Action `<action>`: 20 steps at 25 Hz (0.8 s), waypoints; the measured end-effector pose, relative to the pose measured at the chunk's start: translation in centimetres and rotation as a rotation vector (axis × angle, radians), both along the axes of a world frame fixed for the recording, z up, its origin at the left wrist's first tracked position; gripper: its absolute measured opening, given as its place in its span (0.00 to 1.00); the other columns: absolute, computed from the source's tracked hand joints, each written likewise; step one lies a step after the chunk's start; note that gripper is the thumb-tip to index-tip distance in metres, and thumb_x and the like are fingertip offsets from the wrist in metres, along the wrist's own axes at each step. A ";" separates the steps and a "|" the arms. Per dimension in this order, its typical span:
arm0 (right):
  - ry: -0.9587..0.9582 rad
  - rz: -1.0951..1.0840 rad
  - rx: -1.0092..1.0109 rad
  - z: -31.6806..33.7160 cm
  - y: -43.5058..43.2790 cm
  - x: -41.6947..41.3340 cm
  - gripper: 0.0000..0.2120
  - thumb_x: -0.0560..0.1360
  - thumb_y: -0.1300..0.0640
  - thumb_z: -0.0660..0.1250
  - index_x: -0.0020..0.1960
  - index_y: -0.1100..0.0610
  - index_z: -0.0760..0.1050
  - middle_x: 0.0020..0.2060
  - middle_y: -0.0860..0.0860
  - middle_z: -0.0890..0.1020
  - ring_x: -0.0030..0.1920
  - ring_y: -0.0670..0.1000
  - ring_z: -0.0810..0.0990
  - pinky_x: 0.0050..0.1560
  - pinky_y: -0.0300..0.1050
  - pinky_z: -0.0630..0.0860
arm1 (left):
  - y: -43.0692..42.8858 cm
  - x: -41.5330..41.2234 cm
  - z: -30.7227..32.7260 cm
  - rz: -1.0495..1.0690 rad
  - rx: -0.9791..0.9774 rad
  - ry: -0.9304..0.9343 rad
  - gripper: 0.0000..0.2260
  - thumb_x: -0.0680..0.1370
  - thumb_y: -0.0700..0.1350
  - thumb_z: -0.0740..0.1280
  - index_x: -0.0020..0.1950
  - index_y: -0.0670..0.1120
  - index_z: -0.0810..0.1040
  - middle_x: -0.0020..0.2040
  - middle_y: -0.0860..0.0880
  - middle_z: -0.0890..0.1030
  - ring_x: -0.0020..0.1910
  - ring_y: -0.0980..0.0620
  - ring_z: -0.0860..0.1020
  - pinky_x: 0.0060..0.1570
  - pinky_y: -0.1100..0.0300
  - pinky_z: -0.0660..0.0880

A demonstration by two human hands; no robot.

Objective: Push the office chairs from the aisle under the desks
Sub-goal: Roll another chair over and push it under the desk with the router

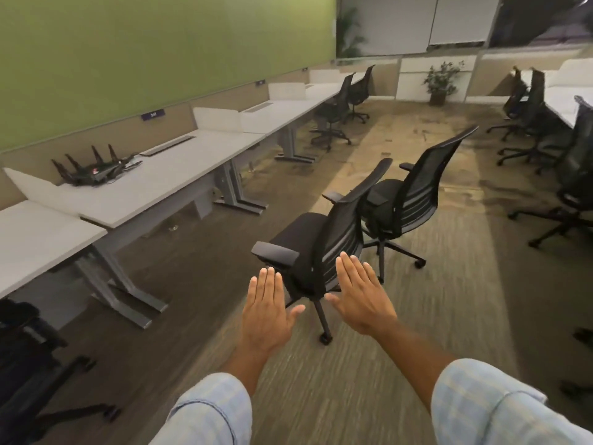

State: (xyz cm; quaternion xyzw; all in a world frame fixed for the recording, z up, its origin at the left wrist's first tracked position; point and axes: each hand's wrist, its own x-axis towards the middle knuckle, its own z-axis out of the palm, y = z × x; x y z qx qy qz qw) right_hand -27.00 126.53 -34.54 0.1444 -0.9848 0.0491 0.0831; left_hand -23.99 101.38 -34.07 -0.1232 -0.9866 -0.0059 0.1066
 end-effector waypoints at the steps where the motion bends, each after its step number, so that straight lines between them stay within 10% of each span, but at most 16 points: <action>1: 0.003 -0.014 0.010 0.1 2.5 -0.8 0.42 0.84 0.30 0.43 0.85 0.56 0.37 0.85 0.54 0.40 0.83 0.53 0.34 0.78 0.53 0.31 | 2.4 -1.0 0.1 -0.003 0.005 -0.001 0.43 0.83 0.71 0.41 0.85 0.39 0.48 0.85 0.38 0.49 0.85 0.41 0.44 0.83 0.44 0.41; 20: 0.014 -0.105 0.043 2.1 23.6 -24.0 0.42 0.82 0.27 0.36 0.84 0.55 0.31 0.83 0.53 0.32 0.80 0.52 0.27 0.77 0.51 0.27 | 25.1 -28.0 3.1 -0.152 -0.036 0.065 0.43 0.83 0.71 0.39 0.84 0.38 0.46 0.85 0.37 0.47 0.85 0.40 0.45 0.83 0.40 0.50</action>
